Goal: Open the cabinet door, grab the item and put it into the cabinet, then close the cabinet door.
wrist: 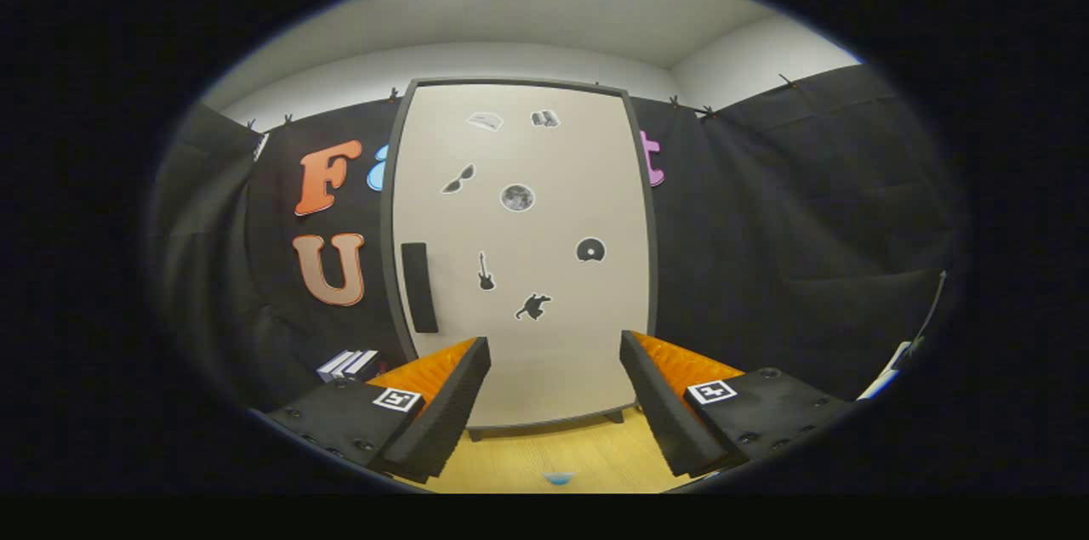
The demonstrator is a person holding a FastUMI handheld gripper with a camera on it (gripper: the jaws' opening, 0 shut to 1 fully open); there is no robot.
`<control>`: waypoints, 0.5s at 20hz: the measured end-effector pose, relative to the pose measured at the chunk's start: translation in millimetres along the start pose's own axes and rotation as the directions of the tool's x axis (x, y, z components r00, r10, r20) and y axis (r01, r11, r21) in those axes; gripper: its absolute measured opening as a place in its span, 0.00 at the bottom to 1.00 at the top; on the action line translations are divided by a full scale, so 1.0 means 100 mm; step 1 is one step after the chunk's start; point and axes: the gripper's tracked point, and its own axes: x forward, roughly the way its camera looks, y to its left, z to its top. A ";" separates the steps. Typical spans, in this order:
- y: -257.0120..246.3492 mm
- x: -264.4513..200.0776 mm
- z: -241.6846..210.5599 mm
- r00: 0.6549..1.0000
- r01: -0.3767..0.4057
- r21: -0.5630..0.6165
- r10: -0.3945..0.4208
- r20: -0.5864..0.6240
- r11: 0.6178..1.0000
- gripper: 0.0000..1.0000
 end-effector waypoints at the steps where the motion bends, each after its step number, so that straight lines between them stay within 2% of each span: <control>1: 0.11 0.06 -0.01 1.000 -0.018 0.000 0.018 -0.004 1.000 0.98; 10: 0.97 0.69 0.05 0.988 -0.154 -0.023 0.153 -0.025 0.988 0.98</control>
